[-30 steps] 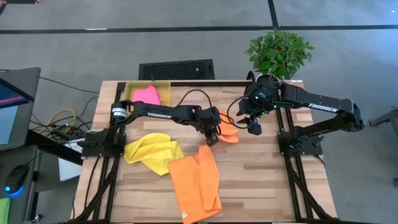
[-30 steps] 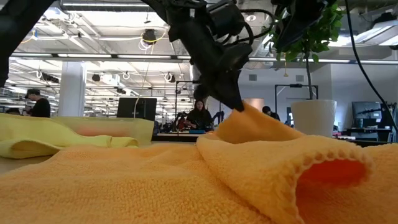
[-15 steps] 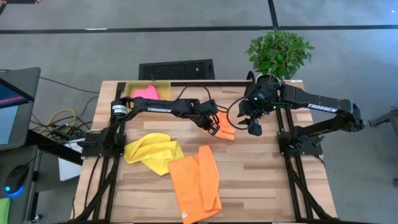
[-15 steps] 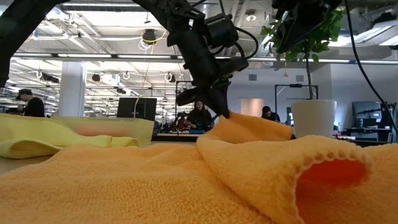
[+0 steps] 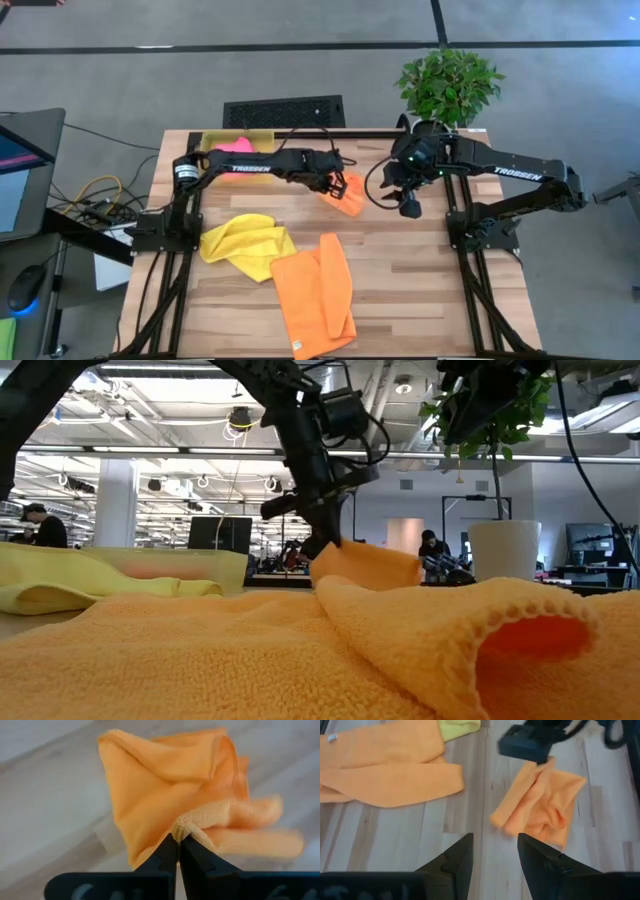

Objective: Fold microfiber towels
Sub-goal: Put the top folded orange microfiber cloth into the yellow bin

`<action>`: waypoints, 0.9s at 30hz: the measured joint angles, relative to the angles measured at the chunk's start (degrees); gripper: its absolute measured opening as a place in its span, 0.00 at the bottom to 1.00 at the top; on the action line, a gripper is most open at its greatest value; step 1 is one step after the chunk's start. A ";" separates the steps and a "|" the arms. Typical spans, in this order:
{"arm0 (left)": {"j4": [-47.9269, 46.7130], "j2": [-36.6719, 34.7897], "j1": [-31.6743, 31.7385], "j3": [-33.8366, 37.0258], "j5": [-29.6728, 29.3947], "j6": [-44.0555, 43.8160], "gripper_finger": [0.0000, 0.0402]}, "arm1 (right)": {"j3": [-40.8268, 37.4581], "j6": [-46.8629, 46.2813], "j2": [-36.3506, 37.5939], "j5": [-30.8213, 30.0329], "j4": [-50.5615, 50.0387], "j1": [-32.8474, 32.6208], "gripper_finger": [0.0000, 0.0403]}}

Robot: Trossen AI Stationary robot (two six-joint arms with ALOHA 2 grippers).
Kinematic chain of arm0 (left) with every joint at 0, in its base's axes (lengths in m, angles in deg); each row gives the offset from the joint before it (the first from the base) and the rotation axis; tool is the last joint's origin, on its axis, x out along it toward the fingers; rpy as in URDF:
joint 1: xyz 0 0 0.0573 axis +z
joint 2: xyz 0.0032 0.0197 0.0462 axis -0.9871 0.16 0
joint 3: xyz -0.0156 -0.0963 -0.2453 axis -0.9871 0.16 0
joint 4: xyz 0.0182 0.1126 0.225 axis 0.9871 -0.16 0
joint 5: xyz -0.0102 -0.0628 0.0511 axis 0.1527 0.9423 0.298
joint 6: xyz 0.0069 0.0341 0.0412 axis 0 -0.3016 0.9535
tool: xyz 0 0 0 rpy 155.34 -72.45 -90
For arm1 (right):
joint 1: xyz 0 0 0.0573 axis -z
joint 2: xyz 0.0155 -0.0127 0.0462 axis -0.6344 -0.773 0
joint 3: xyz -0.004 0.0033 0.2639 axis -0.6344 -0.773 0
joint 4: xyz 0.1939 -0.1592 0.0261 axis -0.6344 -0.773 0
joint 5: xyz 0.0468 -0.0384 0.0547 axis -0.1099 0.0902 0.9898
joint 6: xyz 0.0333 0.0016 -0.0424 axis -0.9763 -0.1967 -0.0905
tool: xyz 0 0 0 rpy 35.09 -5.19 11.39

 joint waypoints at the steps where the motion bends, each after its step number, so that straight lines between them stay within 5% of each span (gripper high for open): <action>1: 0.14 0.02 0.48 -0.02 0.00 -0.20 0.00 | 0.00 0.00 0.00 0.00 0.24 0.00 0.44; 13: 1.71 0.81 1.80 -0.06 1.14 2.73 0.00 | -0.02 2.58 -0.02 0.17 2.13 0.00 0.43; 23: -9.85 -1.09 -0.97 -0.04 2.62 22.92 0.00 | -0.03 2.56 -0.04 0.13 2.36 0.00 0.42; 27: -16.33 -2.46 -0.76 -0.02 -0.95 28.00 0.00 | -0.04 2.54 -0.04 0.04 2.37 0.00 0.42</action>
